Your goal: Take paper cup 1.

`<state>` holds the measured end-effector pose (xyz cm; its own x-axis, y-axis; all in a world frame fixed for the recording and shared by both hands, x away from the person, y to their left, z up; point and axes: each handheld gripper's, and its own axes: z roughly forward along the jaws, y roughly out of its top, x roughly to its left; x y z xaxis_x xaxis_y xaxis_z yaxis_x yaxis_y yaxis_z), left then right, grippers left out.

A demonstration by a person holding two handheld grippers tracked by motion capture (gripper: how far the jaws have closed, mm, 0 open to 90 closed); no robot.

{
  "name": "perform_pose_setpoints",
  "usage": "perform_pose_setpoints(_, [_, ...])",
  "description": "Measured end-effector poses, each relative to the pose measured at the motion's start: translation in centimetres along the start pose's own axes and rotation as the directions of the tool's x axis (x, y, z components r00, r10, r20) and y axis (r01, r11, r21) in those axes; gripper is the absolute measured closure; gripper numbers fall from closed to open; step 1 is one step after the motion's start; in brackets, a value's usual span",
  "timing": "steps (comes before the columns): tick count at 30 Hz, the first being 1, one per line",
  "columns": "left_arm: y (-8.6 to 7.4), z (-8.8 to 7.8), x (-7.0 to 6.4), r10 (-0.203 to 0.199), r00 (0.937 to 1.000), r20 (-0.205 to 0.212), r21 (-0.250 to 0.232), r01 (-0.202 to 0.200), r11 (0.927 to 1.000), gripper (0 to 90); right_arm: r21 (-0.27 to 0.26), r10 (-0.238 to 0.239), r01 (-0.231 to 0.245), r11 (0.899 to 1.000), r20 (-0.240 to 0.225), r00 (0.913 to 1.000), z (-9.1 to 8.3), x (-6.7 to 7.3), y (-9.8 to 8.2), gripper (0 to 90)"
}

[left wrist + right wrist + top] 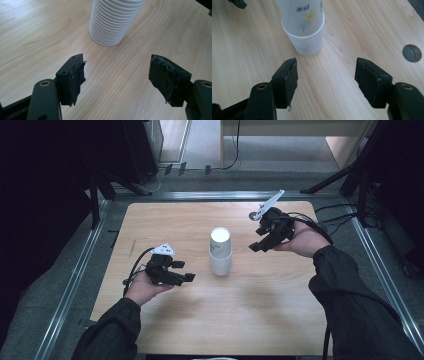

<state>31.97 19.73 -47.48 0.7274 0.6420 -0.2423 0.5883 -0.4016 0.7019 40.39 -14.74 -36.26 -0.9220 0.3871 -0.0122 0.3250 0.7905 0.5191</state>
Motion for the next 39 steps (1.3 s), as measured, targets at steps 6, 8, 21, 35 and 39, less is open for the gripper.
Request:
perform_pose_setpoints(6, [0.0,-0.1,0.0,0.000,1.0000,-0.001,-0.001,0.000,1.0000,28.6,0.044,-0.037,0.037,0.998,0.004,0.9993,0.0,0.0,1.9,32.1])
perform_pose_setpoints(8, [0.0,-0.1,0.1,0.000,1.0000,-0.002,-0.001,0.000,1.0000,28.6,0.064,-0.055,0.055,0.996,-0.005,0.9985,0.1,0.0,2.4,32.0])
perform_pose_setpoints(21, [0.0,-0.3,0.0,-0.001,1.0000,0.003,-0.025,0.001,0.9997,28.6,0.114,-0.108,0.111,0.987,-0.032,0.9936,0.8,0.4,5.8,28.4])
perform_pose_setpoints(35, [0.0,-0.5,0.2,-0.005,1.0000,0.003,-0.027,0.005,0.9996,28.6,0.171,-0.173,0.183,0.968,-0.070,0.9824,2.7,1.7,8.5,22.0])
perform_pose_setpoints(39, [0.0,-0.5,0.2,-0.005,1.0000,0.003,-0.026,0.005,0.9996,28.6,0.187,-0.182,0.193,0.963,-0.074,0.9806,3.1,1.8,9.1,21.9])
